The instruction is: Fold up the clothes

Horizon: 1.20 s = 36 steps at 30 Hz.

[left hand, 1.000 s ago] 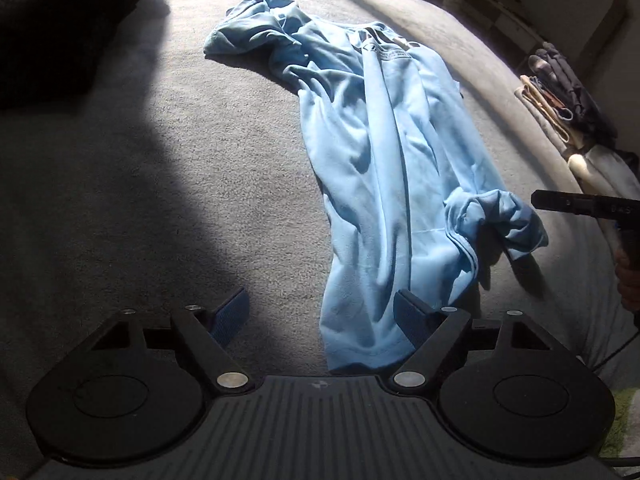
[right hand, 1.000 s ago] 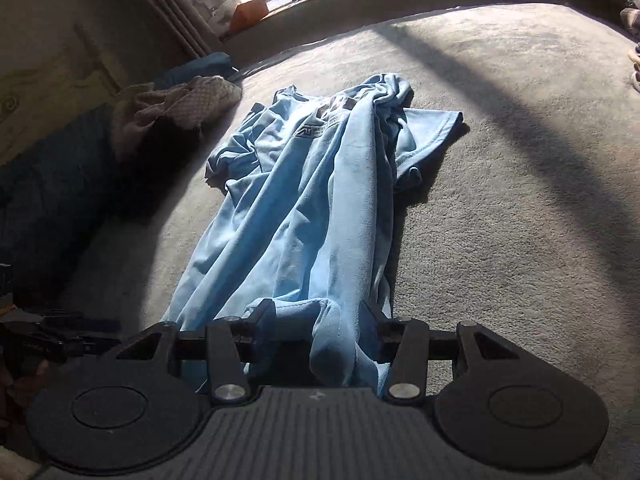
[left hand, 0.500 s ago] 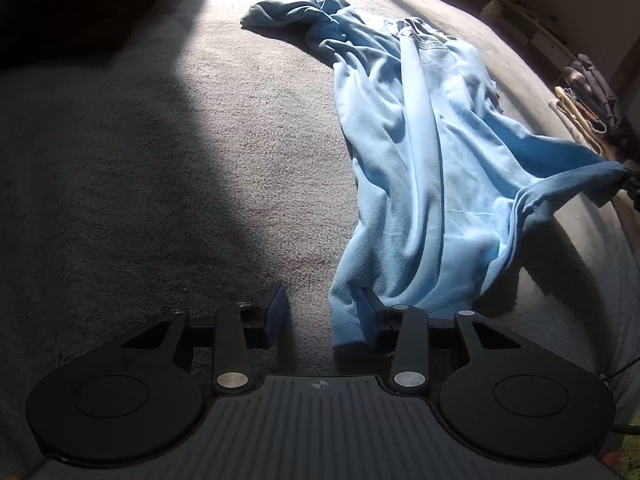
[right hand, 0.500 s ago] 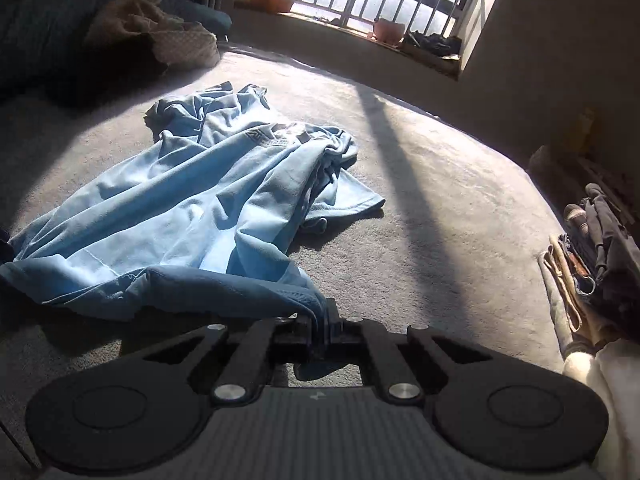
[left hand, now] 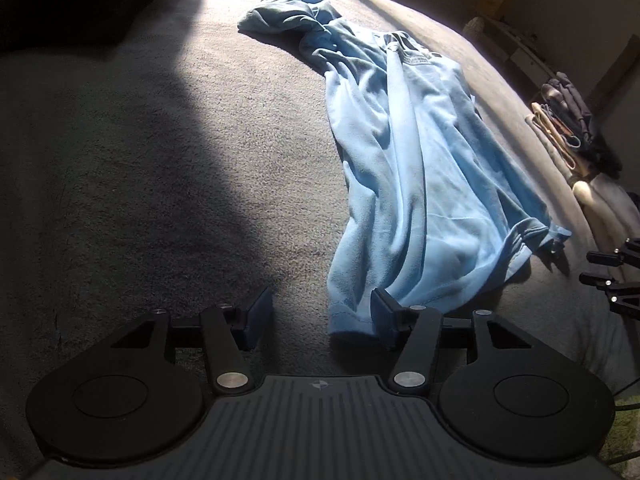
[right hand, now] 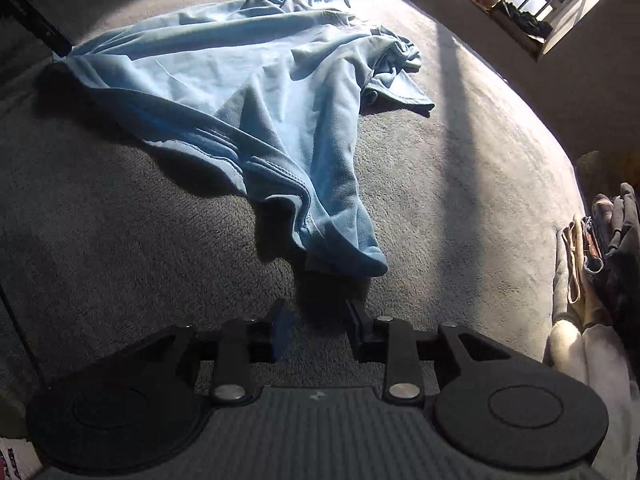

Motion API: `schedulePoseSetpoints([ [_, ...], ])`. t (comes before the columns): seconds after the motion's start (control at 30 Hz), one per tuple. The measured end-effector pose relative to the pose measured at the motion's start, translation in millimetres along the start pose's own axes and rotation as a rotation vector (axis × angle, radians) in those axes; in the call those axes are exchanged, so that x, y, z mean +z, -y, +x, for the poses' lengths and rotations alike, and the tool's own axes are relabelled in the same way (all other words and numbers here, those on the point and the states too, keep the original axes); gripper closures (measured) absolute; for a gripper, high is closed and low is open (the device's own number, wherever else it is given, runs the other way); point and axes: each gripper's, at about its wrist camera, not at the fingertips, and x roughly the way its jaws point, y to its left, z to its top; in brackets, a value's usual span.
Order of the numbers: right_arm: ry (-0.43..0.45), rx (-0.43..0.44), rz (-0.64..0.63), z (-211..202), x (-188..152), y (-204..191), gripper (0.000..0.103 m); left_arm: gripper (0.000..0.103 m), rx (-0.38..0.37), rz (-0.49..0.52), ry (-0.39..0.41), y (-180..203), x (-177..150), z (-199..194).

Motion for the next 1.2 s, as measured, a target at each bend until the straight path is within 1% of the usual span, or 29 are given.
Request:
schedulePoseSetpoints([
  [0.07,0.084,0.073,0.112,-13.6,15.0,9.6,0.067,0.048,-0.015,-0.028,0.002,-3.2,0.4,1.1],
  [0.17,0.175,0.184,0.125,-15.6,41.6,-0.8,0.067,0.048,-0.036,-0.065,0.001,-6.5,3.0,3.2],
  [0.2,0.196,0.22,0.085,-11.6,53.4,-13.0,0.067,0.048,-0.044,-0.077,0.0,-7.5,4.1,3.6],
  [0.3,0.247,0.324,-0.072,3.5,88.8,-56.4,0.067,0.048,-0.07,-0.125,-0.01,-12.3,7.4,4.1],
  [0.4,0.273,0.395,-0.312,19.4,108.5,-113.7,0.067,0.048,-0.091,-0.168,-0.02,-19.0,9.6,3.5],
  [0.47,0.287,0.4,-0.497,30.0,113.4,-149.5,0.067,0.048,-0.101,-0.186,-0.023,-22.6,10.5,3.0],
  [0.53,0.293,0.352,-0.647,42.4,112.8,-176.1,0.067,0.048,-0.111,-0.202,-0.025,-25.9,11.2,3.0],
  [0.57,0.29,0.318,-0.693,50.4,111.4,-184.2,0.067,0.048,-0.116,-0.207,-0.025,-27.1,11.3,3.0],
  [0.6,0.286,0.283,-0.734,58.7,109.7,-191.2,0.07,0.048,-0.123,-0.211,-0.025,-28.3,11.4,2.8],
  [0.67,0.266,0.294,-0.674,68.9,115.1,-187.3,0.082,0.048,-0.139,-0.214,-0.027,-29.5,12.1,2.6],
  [0.7,0.262,0.305,-0.596,70.9,120.3,-178.9,0.095,0.048,-0.151,-0.217,-0.024,-30.4,12.6,2.2],
  [0.73,0.258,0.316,-0.509,72.4,126.0,-169.4,0.098,0.047,-0.164,-0.221,-0.021,-31.5,13.2,1.8],
  [0.77,0.259,0.333,-0.402,72.3,131.4,-154.6,0.098,0.047,-0.176,-0.224,-0.017,-32.5,13.8,1.4],
  [0.87,0.226,0.412,-0.033,77.2,142.1,-98.8,0.098,0.045,-0.226,-0.238,0.001,-34.7,16.4,0.3],
  [0.9,0.215,0.434,0.062,80.3,142.4,-84.2,0.098,0.044,-0.241,-0.223,0.01,-32.3,17.5,-0.3],
  [0.97,0.192,0.469,0.19,87.4,140.1,-64.7,0.099,0.04,-0.266,-0.177,0.017,-24.4,19.0,-0.4],
  [1.0,0.181,0.486,0.252,91.1,138.9,-55.2,0.098,0.037,-0.277,-0.15,0.011,-19.1,19.3,0.5],
  [1.07,0.173,0.501,0.325,95.8,136.4,-45.6,0.098,0.035,-0.298,-0.096,0.0,-8.6,19.8,2.5],
  [1.1,0.171,0.51,0.359,97.5,135.6,-41.6,0.098,0.035,-0.31,-0.077,-0.02,-2.6,18.5,6.1],
  [1.2,0.176,0.537,0.427,100.7,135.7,-32.0,0.098,0.035,-0.34,-0.111,-0.081,4.8,13.0,21.5],
])
